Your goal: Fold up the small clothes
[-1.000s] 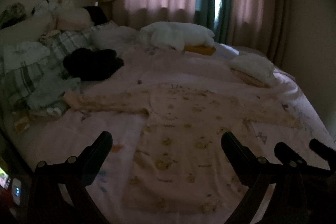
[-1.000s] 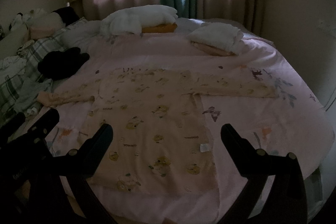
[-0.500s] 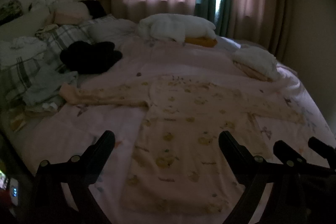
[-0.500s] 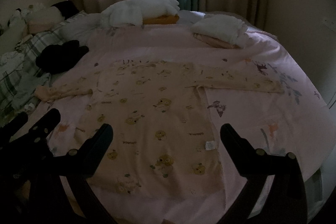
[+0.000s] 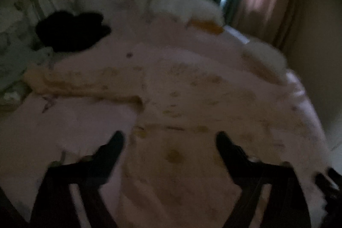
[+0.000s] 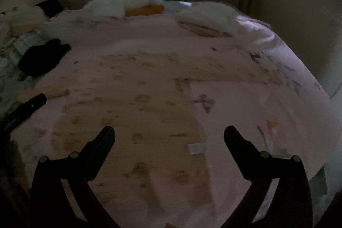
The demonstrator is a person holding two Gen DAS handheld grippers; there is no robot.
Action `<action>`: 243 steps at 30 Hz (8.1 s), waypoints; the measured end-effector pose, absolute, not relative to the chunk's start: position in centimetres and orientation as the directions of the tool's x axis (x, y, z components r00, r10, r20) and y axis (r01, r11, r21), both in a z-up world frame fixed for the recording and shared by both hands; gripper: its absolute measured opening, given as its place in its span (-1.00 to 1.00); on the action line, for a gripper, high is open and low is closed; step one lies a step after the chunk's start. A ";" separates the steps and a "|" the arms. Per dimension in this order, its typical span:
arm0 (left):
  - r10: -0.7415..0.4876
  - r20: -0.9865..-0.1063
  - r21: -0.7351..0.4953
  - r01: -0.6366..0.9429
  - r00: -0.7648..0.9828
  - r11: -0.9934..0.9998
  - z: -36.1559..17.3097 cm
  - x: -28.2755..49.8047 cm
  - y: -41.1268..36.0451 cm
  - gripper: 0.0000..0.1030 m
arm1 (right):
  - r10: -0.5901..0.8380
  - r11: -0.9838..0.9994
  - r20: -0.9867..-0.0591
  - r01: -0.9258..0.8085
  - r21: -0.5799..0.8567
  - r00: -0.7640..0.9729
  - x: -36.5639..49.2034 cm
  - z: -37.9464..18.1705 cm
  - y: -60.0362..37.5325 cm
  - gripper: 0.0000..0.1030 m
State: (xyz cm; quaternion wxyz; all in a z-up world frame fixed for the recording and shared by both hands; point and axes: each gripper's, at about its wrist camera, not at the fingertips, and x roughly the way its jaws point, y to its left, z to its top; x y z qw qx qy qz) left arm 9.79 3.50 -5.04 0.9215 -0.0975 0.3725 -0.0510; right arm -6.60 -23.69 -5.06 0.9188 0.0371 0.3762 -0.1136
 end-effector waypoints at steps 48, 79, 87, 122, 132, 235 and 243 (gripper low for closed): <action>-0.348 -0.679 -0.483 -0.035 0.646 0.875 -14.1 22.4 6.3 -0.57 | -0.042 0.448 -0.687 0.628 0.636 0.725 10.5 -12.2 -60.1 -0.88; -0.373 -0.650 -0.552 -0.074 0.662 0.830 -14.7 22.3 7.3 -0.76 | 0.650 0.750 -0.691 -0.120 0.650 0.315 39.4 -13.1 -1.1 -0.74; -0.370 -0.667 -0.562 -0.110 0.647 0.820 -14.5 22.4 7.3 -0.76 | 0.572 0.820 -0.733 -0.254 0.513 0.367 36.6 -8.8 -2.5 0.08; -0.300 -0.670 -0.590 -0.240 0.679 0.771 -12.5 20.9 12.1 -0.70 | -0.147 0.988 -0.768 0.133 -0.082 0.623 29.4 -17.5 -26.5 -0.66; -0.110 -0.485 -0.802 -0.391 0.868 0.452 -9.1 15.3 32.6 0.23 | -0.110 0.990 -0.768 0.136 -0.030 0.631 29.1 -17.5 -27.4 -0.65; -0.286 -0.807 -0.262 0.120 0.517 0.958 -5.5 15.2 4.1 0.44 | 0.086 0.976 -0.778 0.103 0.190 0.623 27.3 -17.3 -29.5 -0.57; -0.359 -0.831 -0.394 0.007 0.425 0.919 -9.0 9.5 9.7 0.44 | 0.190 0.964 -0.782 0.038 0.263 0.594 20.3 -16.9 -30.6 -0.56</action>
